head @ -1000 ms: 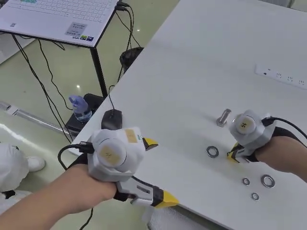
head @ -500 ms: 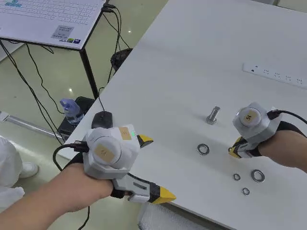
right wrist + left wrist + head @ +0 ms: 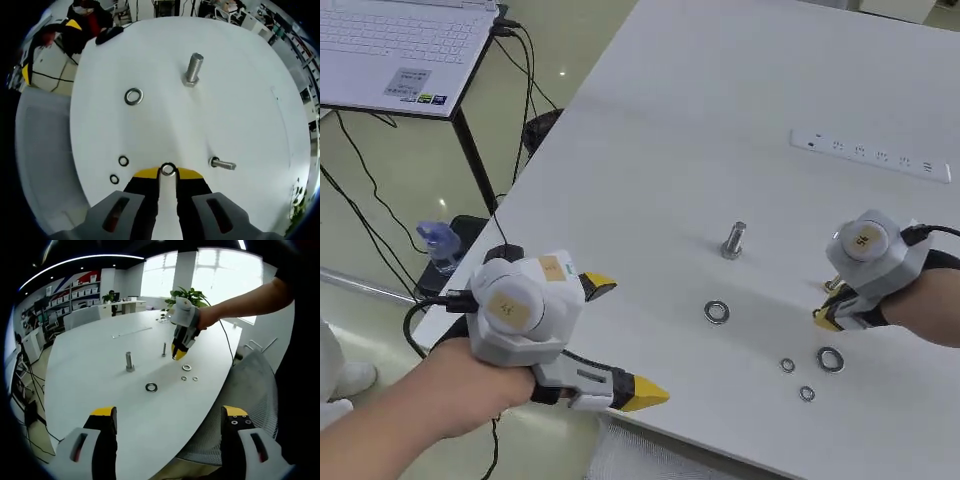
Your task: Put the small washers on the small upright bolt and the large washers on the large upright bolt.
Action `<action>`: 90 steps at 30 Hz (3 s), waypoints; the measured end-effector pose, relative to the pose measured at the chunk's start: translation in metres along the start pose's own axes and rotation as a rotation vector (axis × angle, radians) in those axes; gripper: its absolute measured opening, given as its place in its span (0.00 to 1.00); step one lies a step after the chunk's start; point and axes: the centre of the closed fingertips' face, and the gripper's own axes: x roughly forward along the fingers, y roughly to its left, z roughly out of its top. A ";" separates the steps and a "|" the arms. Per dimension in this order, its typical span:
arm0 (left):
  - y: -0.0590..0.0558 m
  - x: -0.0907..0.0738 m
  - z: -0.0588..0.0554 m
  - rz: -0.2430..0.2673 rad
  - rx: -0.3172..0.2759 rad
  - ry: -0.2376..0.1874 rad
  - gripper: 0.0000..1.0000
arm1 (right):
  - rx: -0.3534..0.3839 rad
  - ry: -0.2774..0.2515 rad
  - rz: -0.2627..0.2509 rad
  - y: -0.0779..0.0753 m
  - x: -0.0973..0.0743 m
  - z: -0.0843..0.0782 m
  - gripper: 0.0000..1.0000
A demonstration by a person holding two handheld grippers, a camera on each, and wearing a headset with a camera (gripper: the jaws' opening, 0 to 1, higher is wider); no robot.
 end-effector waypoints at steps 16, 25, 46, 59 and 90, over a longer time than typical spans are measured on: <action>0.004 0.011 -0.003 0.011 0.032 0.044 0.82 | 0.064 -0.011 -0.037 -0.039 -0.020 -0.025 0.13; 0.006 0.014 -0.002 0.018 0.039 0.048 0.86 | 0.069 -0.037 -0.056 -0.060 -0.030 -0.012 0.13; 0.005 0.020 -0.004 -0.007 0.037 0.057 0.89 | 0.056 -0.051 -0.045 -0.073 -0.025 0.010 0.13; 0.005 0.021 -0.006 -0.014 0.035 0.063 0.89 | 0.057 -0.031 -0.039 -0.073 -0.017 0.009 0.13; 0.006 0.026 -0.010 -0.029 0.011 0.070 0.87 | 0.044 -0.002 -0.025 -0.073 0.010 0.005 0.13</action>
